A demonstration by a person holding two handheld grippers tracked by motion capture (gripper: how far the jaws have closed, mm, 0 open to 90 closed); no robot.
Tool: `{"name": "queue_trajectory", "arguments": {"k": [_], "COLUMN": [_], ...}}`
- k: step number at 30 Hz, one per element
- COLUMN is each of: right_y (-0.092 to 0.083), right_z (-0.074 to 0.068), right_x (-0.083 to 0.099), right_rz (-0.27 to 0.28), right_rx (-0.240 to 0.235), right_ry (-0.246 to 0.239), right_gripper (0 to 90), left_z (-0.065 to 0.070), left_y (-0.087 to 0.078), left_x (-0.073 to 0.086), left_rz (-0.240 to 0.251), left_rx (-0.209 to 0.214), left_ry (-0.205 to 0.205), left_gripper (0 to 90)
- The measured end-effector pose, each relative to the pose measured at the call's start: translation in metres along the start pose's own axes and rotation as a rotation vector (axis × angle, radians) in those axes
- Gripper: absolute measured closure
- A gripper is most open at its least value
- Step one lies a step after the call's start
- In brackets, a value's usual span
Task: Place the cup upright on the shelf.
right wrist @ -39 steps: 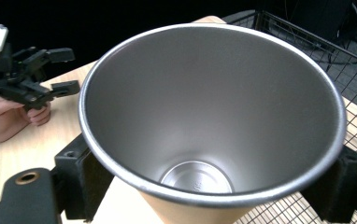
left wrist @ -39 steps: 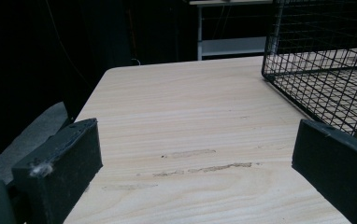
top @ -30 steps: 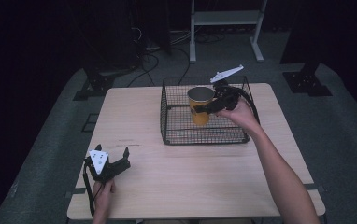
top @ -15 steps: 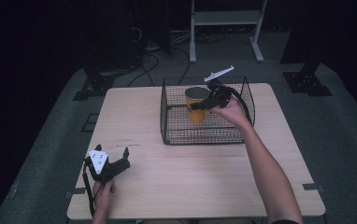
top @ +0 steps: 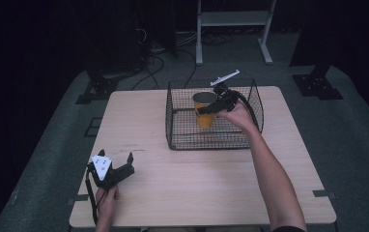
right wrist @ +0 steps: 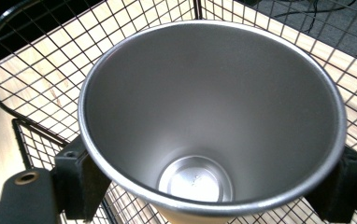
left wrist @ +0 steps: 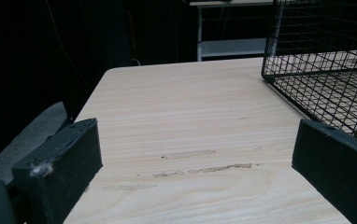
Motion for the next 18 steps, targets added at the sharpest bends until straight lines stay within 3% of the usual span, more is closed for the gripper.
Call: {"name": "queue_trajectory", "arguments": {"k": [18], "right_y": [0.025], "right_z": [0.0], "right_x": [-0.004], "right_rz": [-0.061], "right_rx": [-0.026], "right_ry": [-0.011], "right_gripper": [14.6], "left_z": [0.0], "left_y": [0.0], "left_x": [0.0], "left_rz": [-0.002], "left_rx": [0.0], "left_ry": [-0.002], "left_gripper": [0.8]}}
Point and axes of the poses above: each handheld gripper's, and its own axes: y roughly forward along the jaws, x roughly out of its underside, z roughly to its right, the point moved 4 cm from there along y, roughly forward along the jaws
